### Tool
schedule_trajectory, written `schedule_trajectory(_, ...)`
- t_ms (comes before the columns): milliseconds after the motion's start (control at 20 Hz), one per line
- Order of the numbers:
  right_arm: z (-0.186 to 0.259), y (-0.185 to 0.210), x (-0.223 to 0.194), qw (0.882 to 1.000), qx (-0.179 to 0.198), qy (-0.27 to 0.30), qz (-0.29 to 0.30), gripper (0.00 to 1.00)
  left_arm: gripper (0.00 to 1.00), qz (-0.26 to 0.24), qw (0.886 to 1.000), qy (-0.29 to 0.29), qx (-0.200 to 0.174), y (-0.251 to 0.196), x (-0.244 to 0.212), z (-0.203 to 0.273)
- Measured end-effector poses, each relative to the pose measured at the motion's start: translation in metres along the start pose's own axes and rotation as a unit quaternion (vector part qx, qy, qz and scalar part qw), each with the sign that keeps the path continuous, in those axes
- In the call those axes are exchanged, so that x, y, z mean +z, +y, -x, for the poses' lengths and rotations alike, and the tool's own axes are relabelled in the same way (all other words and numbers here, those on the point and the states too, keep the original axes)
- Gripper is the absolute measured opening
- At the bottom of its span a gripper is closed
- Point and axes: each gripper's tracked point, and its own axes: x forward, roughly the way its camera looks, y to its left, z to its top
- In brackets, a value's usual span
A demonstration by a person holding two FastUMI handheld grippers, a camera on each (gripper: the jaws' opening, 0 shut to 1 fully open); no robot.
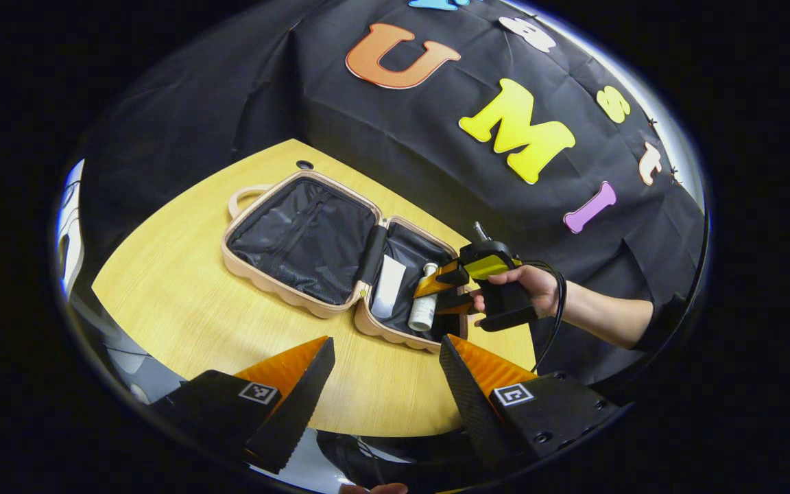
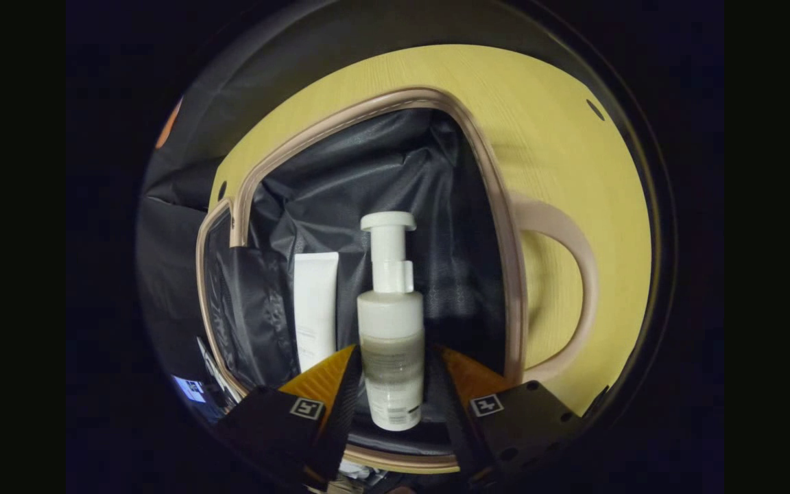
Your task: First open the suitcase, pack the skin care products into it, and then close the suitcase.
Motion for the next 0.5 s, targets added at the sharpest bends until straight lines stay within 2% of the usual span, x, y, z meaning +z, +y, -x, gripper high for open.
schedule_trajectory(150,0.023,-0.006,-0.005,1.0,0.004,-0.02,0.014,0.67,0.98,0.003,1.0,-0.01,0.002,0.003,0.012,-0.008)
schedule_trajectory(300,0.063,-0.011,-0.014,0.997,0.029,-0.058,0.047,0.72,0.98,0.016,0.999,-0.031,0.005,0.017,0.032,-0.019)
schedule_trajectory(400,0.094,-0.021,-0.015,0.989,0.045,-0.111,0.088,0.73,0.98,0.039,0.998,-0.056,0.001,0.033,0.055,-0.026)
schedule_trajectory(500,0.125,-0.03,-0.017,0.976,0.058,-0.173,0.123,0.73,0.98,0.077,0.993,-0.09,-0.002,0.061,0.083,-0.035)
